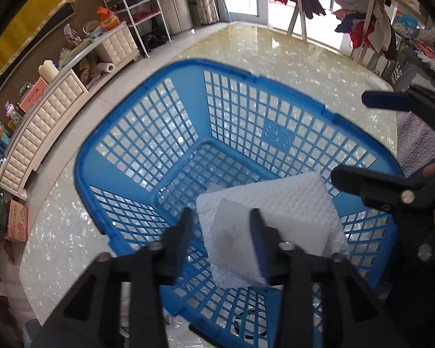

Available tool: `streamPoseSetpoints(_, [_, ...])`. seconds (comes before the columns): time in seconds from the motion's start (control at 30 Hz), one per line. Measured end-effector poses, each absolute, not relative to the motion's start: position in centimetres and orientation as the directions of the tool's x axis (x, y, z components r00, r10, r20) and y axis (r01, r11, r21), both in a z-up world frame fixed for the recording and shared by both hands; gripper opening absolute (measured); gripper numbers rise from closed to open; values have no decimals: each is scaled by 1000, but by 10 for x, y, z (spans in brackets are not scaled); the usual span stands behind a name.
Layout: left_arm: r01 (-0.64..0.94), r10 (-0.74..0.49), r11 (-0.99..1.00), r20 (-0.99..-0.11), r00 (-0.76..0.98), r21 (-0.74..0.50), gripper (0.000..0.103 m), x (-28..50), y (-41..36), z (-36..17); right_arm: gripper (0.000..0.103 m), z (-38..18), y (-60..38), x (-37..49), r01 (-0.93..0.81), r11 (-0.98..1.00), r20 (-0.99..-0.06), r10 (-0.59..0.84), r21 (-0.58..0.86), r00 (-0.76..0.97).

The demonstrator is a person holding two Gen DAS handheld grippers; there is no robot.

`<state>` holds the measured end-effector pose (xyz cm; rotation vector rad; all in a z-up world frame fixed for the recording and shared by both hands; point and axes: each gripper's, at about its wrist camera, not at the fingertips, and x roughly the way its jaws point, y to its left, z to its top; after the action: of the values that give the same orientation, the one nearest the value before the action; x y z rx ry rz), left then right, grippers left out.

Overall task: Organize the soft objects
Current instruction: 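Lower the white cloth pad into the basket and open the left gripper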

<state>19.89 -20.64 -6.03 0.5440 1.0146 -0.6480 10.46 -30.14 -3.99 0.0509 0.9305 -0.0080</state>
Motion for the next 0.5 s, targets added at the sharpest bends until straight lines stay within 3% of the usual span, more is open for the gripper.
streamPoseSetpoints(0.17, [701,-258,703,-877,405,117,67,193,-198,-43,102,-37,-297,104,19,999,-798,24,44,602])
streamPoseSetpoints(0.23, [693,-256,709,-869,424,130,80,188,-193,-36,102,-36,-296,103,12,999,-796,27,43,605])
streamPoseSetpoints(0.5, [648,-258,750,-843,473,134,83,173,-166,-15,102,-26,-287,97,-23,998,-768,59,57,638])
